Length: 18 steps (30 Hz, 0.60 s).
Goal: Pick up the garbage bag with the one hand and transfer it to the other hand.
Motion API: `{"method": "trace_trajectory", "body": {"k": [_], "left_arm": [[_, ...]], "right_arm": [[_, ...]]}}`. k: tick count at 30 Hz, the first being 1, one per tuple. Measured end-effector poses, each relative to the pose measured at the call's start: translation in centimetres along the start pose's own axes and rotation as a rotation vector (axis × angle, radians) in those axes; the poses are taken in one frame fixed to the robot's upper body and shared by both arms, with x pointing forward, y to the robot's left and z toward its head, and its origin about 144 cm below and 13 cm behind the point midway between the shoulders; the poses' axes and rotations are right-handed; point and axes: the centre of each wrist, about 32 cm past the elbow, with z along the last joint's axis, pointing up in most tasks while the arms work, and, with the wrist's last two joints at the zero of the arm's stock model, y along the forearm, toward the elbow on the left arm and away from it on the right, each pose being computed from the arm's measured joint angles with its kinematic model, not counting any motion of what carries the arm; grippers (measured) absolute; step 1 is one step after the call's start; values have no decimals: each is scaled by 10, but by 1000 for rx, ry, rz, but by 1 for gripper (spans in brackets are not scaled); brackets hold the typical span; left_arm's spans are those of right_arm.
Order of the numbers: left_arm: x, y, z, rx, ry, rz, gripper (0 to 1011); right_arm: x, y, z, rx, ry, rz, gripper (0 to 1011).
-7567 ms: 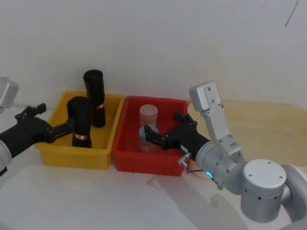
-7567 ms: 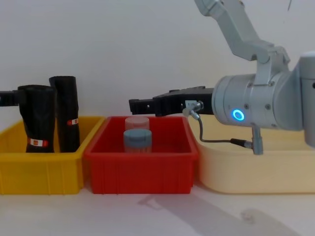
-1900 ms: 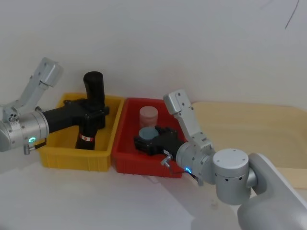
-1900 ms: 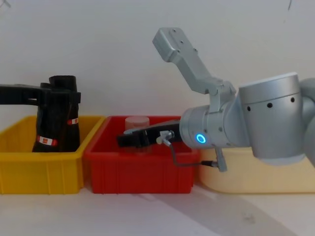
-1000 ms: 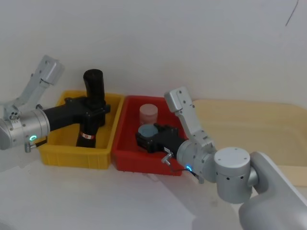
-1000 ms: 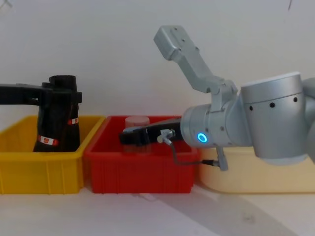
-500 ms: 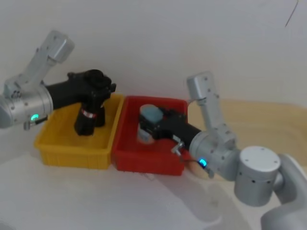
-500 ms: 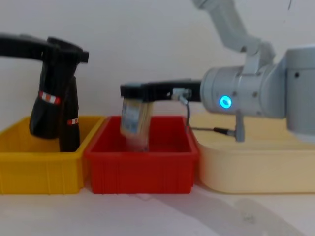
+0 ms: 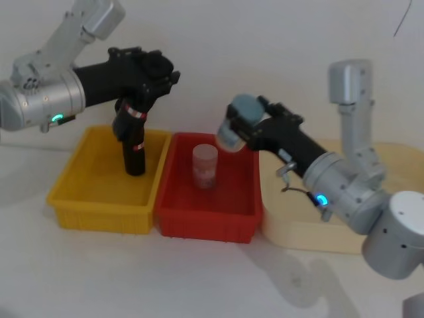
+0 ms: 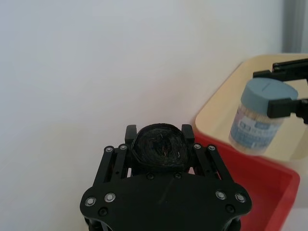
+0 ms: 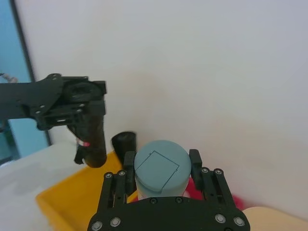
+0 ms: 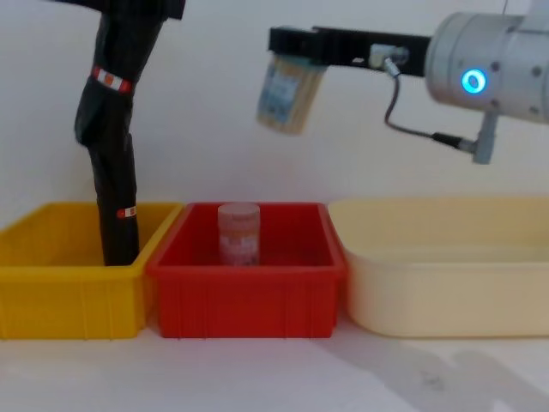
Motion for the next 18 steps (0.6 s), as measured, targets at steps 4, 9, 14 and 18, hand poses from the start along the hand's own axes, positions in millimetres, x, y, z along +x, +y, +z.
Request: {"method": "trace_trajectory", "body": {"k": [4, 9, 14, 18], "left_arm": [[6, -9, 6, -42, -23, -30, 533], [14, -22, 9, -97, -34, -78, 533], [21, -36, 9, -146, -31, -121, 533], [27, -49, 6, -184, -23, -159, 533]], "right_arm": [[5, -8, 6, 36, -12, -43, 663], [12, -18, 10, 64, -28, -111, 664], [21, -28, 9, 70, -44, -175, 663], [31, -39, 4, 61, -54, -240, 664]]}}
